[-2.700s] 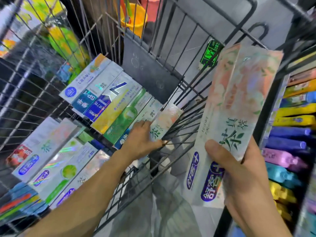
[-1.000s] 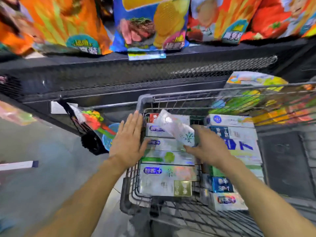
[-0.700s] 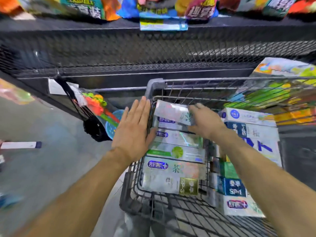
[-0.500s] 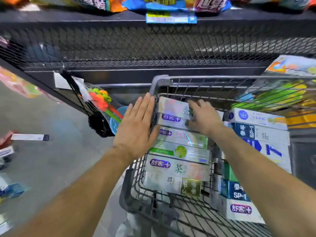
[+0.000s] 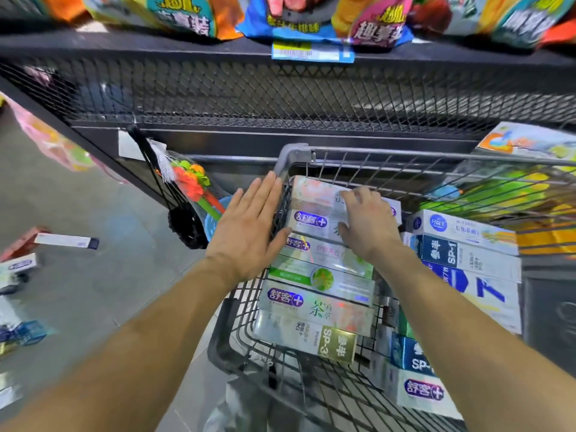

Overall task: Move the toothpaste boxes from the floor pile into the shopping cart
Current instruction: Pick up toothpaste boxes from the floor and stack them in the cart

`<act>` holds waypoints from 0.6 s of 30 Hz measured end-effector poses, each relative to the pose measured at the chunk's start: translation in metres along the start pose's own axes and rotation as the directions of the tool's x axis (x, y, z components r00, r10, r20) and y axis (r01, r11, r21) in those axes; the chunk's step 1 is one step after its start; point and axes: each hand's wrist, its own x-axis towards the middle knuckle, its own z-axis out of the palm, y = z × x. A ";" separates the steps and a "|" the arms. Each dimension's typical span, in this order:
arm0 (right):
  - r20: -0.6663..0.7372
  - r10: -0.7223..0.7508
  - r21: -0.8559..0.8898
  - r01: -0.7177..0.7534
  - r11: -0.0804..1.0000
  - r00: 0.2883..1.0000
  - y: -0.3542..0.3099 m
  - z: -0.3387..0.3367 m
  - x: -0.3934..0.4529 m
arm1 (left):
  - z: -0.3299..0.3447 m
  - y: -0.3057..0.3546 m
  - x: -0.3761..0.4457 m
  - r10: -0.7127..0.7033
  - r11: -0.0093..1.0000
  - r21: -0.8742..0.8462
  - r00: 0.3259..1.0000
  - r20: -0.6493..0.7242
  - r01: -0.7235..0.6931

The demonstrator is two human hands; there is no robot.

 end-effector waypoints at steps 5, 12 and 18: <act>-0.012 -0.113 -0.042 0.112 0.993 0.994 -0.005 -0.054 -0.039 | -0.059 -0.018 -0.012 -0.026 0.993 0.116 1.000 0.005 0.025; -0.087 -0.335 -0.059 0.331 0.942 0.938 -0.128 -0.142 -0.078 | -0.146 -0.095 -0.150 -0.253 0.959 0.124 0.967 -0.030 0.254; -0.066 -0.624 -0.061 0.621 0.782 0.779 -0.294 -0.164 -0.095 | -0.149 -0.160 -0.328 -0.653 0.758 0.004 0.758 0.004 0.653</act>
